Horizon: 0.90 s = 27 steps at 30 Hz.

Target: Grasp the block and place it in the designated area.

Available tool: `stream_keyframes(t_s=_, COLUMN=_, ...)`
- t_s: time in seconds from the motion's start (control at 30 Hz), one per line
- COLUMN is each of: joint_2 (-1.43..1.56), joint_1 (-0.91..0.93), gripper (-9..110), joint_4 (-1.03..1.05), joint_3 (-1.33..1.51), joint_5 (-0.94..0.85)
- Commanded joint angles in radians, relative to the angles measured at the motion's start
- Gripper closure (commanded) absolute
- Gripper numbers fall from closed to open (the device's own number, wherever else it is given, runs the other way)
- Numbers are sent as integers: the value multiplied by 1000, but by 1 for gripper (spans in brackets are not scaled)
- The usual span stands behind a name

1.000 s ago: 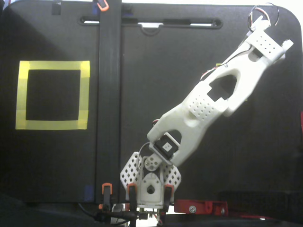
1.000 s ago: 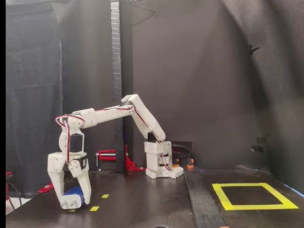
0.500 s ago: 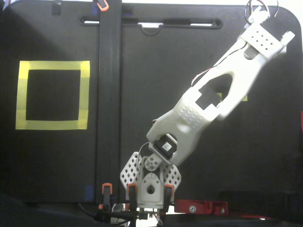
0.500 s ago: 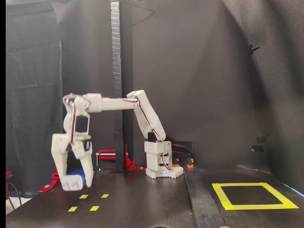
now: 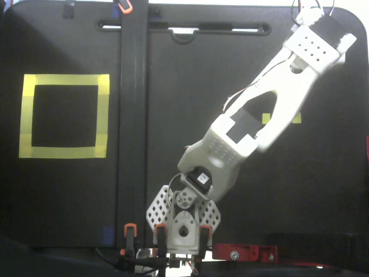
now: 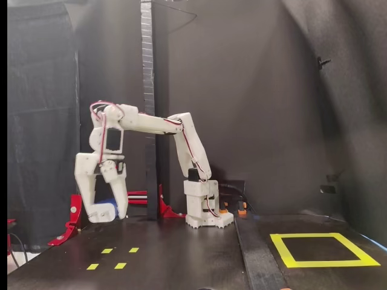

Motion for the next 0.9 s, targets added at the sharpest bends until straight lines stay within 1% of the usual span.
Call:
stream_keyframes(t_s=0.0, joint_2=71, joint_1=-6, gripper=79, joint_4=15, joint_3=-41, joint_5=8)
stream_keyframes(t_s=0.33, joint_2=71, joint_1=-44, gripper=79, joint_4=11, joint_3=-31, joint_5=69)
stream_keyframes(t_s=0.87, joint_2=92, joint_1=-272, gripper=79, joint_4=-81, joint_3=86, joint_5=373)
